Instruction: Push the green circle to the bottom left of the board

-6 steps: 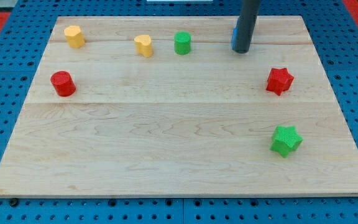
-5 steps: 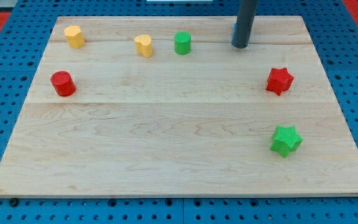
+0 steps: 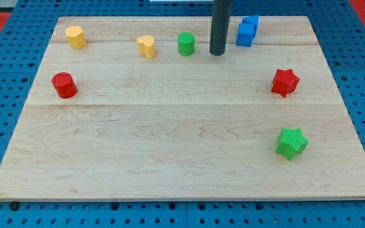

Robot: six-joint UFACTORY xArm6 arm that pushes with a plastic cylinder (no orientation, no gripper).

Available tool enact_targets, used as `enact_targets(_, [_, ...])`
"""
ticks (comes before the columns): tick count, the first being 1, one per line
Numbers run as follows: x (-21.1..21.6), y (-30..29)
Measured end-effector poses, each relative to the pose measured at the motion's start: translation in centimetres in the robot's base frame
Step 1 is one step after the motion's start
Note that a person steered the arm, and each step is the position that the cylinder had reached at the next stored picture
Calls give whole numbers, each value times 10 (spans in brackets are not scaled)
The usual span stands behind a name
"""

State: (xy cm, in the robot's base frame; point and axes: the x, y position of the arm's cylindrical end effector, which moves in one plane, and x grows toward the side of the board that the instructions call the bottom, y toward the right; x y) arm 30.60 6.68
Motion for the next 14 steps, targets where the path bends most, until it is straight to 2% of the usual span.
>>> enact_targets(7, [-5,-37])
enact_targets(9, [-53,-34])
enact_targets(10, [-55,-78])
enact_targets(11, [-35,-94])
enact_targets(14, [73,-141])
